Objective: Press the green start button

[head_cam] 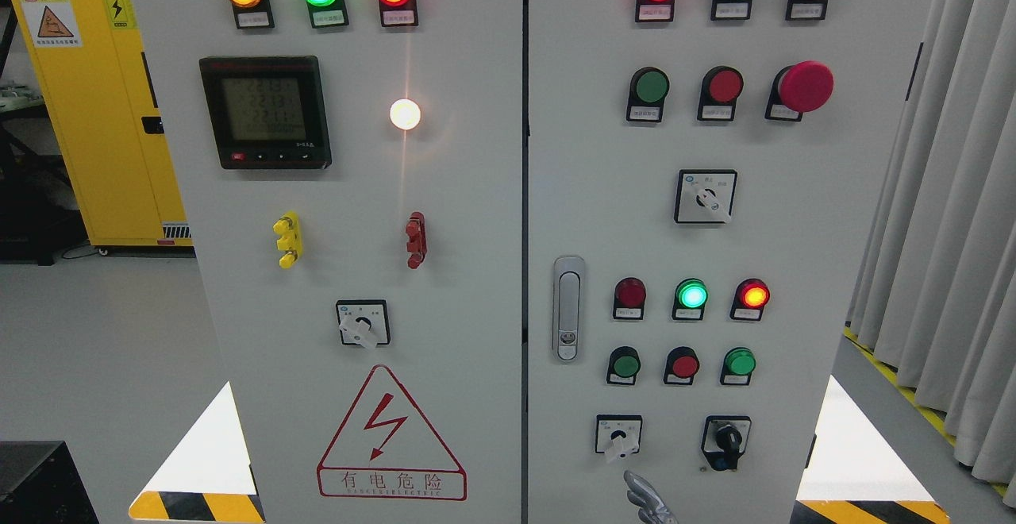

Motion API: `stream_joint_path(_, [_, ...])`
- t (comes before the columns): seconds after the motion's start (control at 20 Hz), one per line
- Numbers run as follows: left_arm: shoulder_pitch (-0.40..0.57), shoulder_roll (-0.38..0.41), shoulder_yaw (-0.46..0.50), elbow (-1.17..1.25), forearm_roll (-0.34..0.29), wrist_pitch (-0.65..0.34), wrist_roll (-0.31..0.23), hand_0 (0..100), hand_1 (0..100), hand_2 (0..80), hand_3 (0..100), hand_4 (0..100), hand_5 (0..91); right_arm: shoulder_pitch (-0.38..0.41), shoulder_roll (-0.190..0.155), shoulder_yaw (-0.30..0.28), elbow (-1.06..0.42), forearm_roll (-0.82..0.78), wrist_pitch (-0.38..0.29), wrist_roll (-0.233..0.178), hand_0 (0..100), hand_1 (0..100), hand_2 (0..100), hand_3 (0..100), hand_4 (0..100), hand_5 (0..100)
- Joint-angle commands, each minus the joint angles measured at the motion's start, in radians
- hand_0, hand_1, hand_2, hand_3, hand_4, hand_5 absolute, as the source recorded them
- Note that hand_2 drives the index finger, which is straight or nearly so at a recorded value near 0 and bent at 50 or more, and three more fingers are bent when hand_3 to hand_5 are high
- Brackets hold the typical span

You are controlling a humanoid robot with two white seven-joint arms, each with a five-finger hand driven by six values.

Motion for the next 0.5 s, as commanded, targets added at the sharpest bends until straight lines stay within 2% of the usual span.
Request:
stream_joint_path(0.0, [0.000,0.000,0.000,0.000,0.000,0.001,0.002,12,56,0.0,0,0,0.0,0.004,0.006,-0.010,-0.005,0.000,-0.001,-0.001,57,76,0,9,17,9])
stream_joint_path(0.45, [0.000,0.000,0.000,0.000,0.000,0.001,0.002,12,56,0.0,0,0,0.0,0.003,0.003,-0.010,-0.005,0.000,-0.002,-0.001,57,76,0,9,17,9])
